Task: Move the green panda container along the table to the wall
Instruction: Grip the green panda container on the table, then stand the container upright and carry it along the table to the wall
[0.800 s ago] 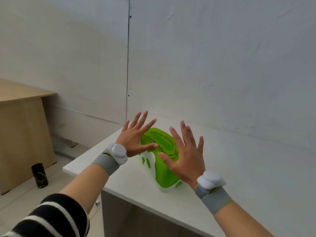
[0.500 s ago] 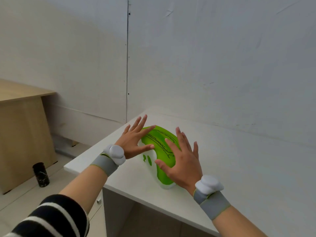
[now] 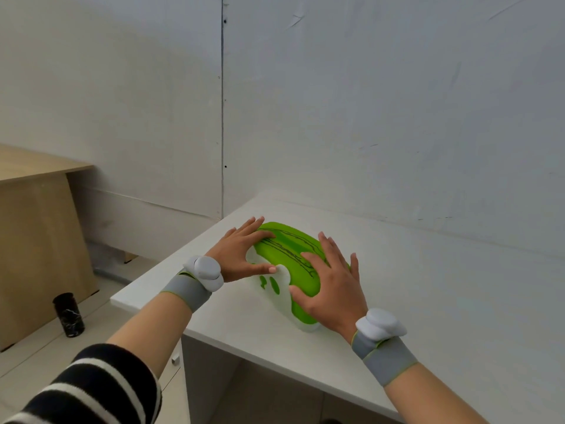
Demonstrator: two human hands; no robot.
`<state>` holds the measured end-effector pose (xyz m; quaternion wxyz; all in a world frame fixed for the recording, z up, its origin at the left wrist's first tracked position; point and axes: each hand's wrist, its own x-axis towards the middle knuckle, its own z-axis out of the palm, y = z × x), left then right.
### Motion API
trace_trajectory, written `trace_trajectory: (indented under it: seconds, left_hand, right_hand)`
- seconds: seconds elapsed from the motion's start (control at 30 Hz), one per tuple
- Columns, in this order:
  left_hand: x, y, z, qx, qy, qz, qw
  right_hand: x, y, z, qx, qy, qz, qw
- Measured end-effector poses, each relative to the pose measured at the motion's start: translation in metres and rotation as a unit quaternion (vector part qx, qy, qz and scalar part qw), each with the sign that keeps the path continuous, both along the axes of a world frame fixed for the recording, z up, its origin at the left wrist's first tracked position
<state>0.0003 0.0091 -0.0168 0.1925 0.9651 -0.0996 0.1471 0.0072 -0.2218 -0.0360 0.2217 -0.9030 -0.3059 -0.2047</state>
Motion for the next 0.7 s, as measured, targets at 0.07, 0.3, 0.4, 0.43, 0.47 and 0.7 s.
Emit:
trace_trajectory:
  seconds: [0.07, 0.3, 0.4, 0.43, 0.47, 0.7]
  left_hand:
    - [0.0, -0.001, 0.003, 0.011, -0.004, -0.004, 1.0]
    - [0.002, -0.008, 0.007, 0.027, -0.005, -0.015, 1.0]
    - [0.002, -0.011, 0.005, 0.02, -0.004, -0.018, 1.0]
    - [0.003, -0.013, 0.004, 0.015, -0.005, -0.019, 1.0]
    - [0.003, -0.013, 0.003, 0.008, -0.006, -0.019, 1.0]
    - [0.006, -0.015, 0.0, -0.009, 0.011, 0.013, 1.0]
  right_hand:
    - [0.004, -0.005, 0.001, 0.0, 0.001, -0.003, 1.0]
    - [0.023, -0.026, 0.007, 0.015, 0.048, -0.004, 0.999]
    - [0.032, -0.033, 0.011, 0.017, 0.09, 0.012, 0.996]
    - [0.034, -0.035, 0.012, 0.017, 0.103, 0.018, 0.994]
    - [0.035, -0.036, 0.013, 0.017, 0.114, 0.024, 0.993]
    - [0.039, -0.034, 0.014, 0.028, 0.149, 0.039, 0.988]
